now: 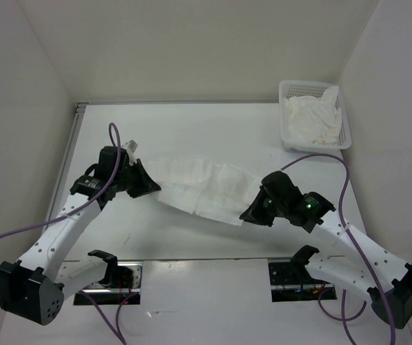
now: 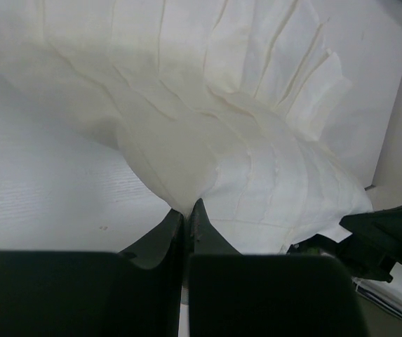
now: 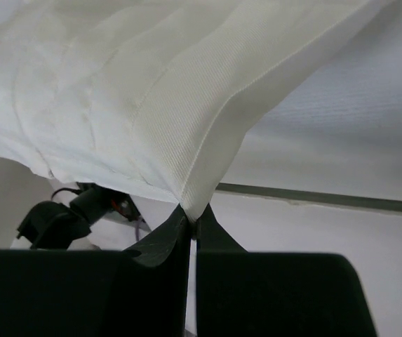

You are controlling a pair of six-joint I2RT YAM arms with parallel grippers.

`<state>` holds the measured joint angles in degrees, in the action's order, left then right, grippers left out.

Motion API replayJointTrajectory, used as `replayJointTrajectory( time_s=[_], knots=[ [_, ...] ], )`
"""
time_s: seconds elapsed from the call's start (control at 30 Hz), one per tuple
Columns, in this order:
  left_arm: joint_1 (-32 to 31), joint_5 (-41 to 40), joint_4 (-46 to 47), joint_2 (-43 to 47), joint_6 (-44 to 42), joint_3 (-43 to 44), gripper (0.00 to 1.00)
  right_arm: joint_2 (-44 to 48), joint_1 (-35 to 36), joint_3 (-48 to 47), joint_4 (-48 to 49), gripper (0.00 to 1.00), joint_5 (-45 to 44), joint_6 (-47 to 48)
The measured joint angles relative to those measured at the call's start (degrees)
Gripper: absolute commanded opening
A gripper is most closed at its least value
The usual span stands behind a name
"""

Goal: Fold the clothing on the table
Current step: Fold the skirt

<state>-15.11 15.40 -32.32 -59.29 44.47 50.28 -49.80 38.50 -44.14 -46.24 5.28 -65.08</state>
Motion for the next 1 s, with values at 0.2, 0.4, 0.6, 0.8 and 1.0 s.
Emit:
replayJointTrajectory(
  time_s=[0.2,0.4,0.6,0.8,1.0],
  knots=[
    [-5.84,0.28,-0.72,-0.35,0.0,-7.19,0.0,1.57,0.98,7.58,-1.22,0.0,1.64,-0.94],
    [-15.32,-0.79,-1.27,1.07,5.62,-9.92,0.0,2.32,9.11,8.7,-4.15,0.0,1.68,-5.33],
    [-18.97,-1.29,-2.91,6.14,10.19,-8.44,0.0,7.19,13.88,7.61,-10.14,0.0,2.99,-10.32],
    [-18.67,-3.85,-3.37,1.55,9.86,1.79,0.0,5.6,13.92,-2.29,-12.94,0.0,-0.79,-12.02],
    [-14.8,-8.83,0.74,-4.04,9.73,5.03,0.0,6.82,12.61,-4.2,-11.34,0.0,-6.71,-15.43]
  ],
)
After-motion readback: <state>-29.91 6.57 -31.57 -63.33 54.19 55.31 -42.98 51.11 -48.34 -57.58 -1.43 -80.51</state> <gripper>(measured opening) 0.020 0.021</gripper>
